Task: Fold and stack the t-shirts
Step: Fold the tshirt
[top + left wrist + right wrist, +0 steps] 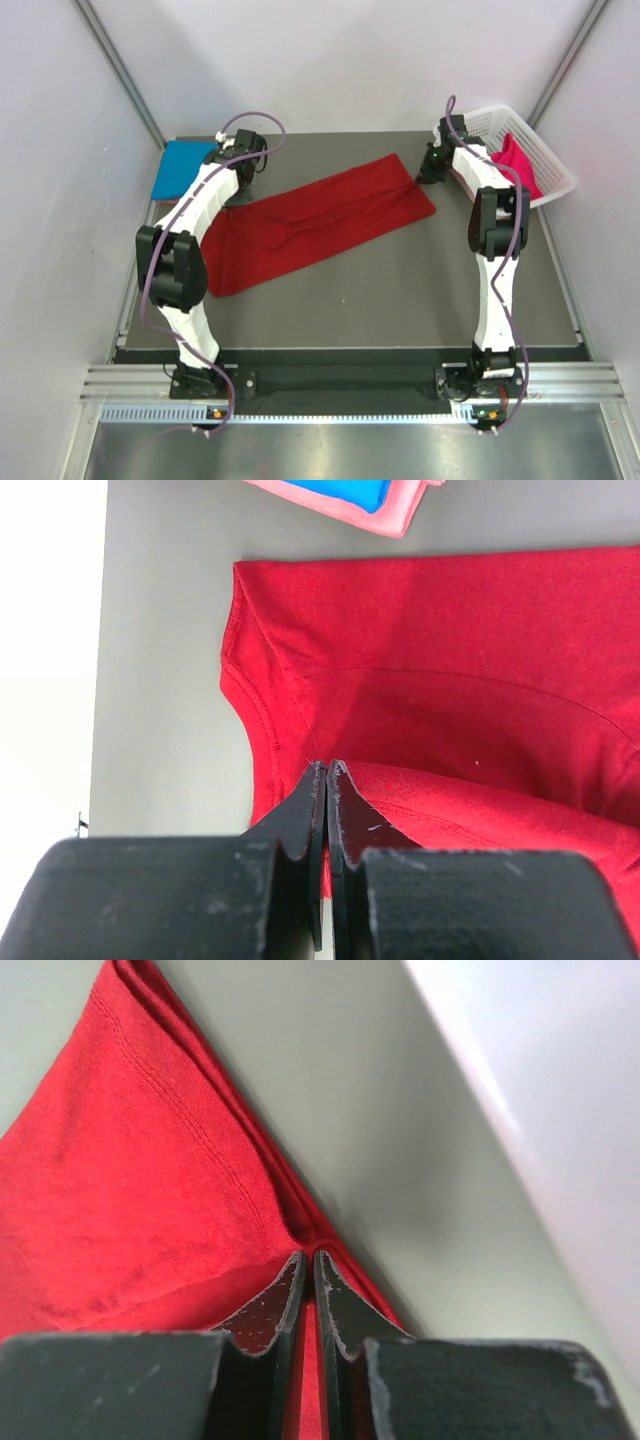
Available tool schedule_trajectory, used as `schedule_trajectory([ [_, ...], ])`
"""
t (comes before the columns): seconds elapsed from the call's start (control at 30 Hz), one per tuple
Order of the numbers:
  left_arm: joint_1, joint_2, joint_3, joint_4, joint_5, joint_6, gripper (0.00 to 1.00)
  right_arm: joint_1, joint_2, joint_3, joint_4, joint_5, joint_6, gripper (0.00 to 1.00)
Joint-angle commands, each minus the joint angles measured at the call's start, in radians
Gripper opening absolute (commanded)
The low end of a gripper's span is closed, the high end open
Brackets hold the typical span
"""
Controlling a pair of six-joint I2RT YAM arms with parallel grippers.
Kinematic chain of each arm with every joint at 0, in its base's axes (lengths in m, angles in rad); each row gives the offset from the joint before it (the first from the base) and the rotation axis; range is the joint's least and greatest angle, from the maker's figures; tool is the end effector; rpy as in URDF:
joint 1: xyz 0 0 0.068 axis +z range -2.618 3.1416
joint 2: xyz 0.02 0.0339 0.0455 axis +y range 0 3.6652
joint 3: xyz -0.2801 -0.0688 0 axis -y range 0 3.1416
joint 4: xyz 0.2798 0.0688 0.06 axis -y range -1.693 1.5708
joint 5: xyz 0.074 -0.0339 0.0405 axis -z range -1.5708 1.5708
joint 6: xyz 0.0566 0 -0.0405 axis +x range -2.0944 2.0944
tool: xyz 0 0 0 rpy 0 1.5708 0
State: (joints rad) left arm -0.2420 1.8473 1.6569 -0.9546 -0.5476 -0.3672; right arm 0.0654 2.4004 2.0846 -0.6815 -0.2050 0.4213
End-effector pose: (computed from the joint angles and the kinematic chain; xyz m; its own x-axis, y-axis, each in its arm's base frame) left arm 0.4275 -0.0752 0.2775 -0.8237 -0.1124 -0.5557 -0.3213 0.9001 0.2943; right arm 0.5794 0.0495 0.1640 -0.8362 0.3465 -0.4252 0.1838 0.9074 0.3779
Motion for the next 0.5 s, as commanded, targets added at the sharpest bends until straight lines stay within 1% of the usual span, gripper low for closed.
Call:
schedule_trajectory([
  [0.0, 0.012, 0.015, 0.046, 0.033, -0.048, 0.014, 0.0, 0.004, 0.023, 0.06, 0.011, -0.007, 0.01, 0.07],
  [0.47, 0.044, 0.053, 0.035, 0.054, -0.074, 0.031, 0.0, 0.004, 0.043, 0.088, 0.008, -0.01, 0.017, 0.1],
])
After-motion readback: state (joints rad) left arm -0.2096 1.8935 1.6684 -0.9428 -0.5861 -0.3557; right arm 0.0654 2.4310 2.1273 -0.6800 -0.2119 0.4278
